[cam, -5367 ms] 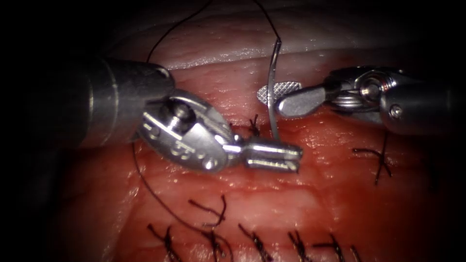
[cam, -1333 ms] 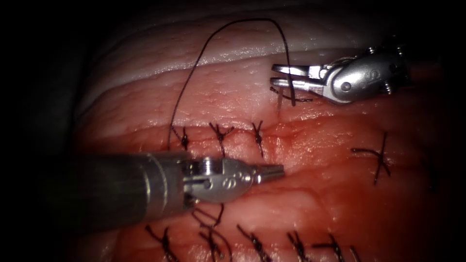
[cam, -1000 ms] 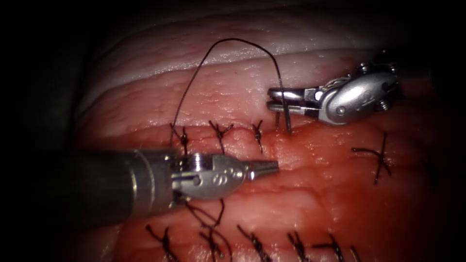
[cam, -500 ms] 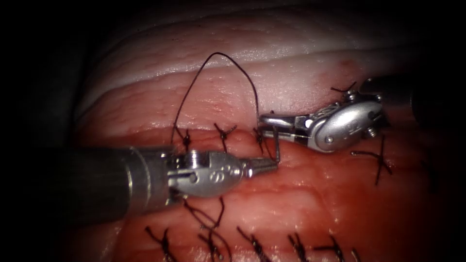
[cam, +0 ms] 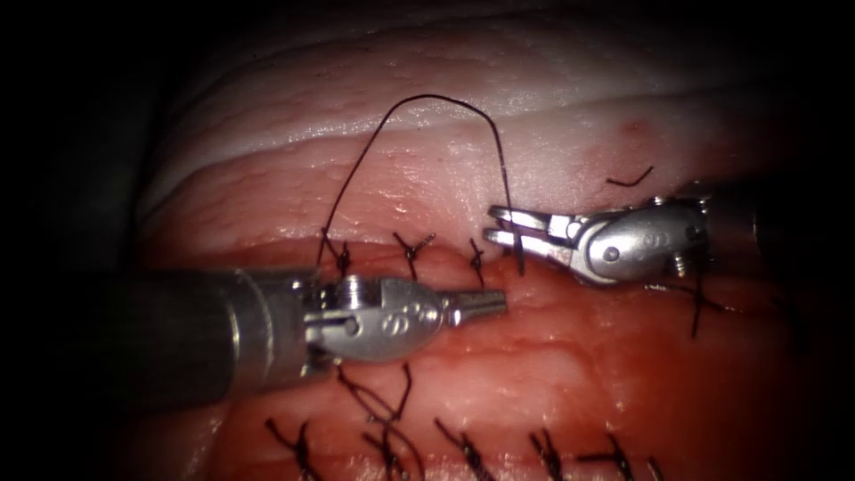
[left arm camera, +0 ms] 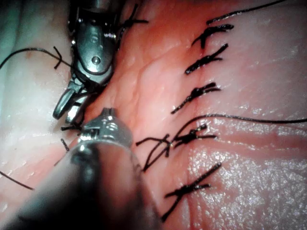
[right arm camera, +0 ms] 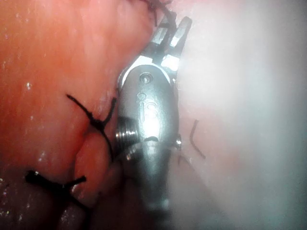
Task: Wound Closure
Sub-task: Drive needle through tissue above incision with right hand
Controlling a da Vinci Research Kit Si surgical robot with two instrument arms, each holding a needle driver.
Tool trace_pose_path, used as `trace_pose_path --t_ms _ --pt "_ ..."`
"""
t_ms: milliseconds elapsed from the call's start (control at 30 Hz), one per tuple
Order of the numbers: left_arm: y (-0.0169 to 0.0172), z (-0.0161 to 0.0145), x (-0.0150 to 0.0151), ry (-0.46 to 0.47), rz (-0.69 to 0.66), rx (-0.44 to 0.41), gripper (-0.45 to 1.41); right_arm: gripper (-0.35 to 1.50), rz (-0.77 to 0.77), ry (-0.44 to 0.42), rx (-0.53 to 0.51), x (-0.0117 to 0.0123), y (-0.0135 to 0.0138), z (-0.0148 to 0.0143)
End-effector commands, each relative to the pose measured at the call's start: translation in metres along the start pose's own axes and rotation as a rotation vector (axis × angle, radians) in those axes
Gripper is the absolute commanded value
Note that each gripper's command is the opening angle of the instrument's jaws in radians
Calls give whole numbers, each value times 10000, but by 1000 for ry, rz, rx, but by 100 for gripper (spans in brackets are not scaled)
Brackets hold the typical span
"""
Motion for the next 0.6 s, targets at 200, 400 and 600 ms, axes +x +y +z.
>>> trace_pose_path --t_ms 200,400,600 --pt "0 8 -1 1 1 0 -42 -35 148 -58 95 -10 -9 7" --pt "-1 7 -1 1 1 -1 -42 -35 200 -86 153 -22 -22 5" --pt "-1 8 -1 1 1 -1 -43 -35 235 -106 225 -32 -37 6"
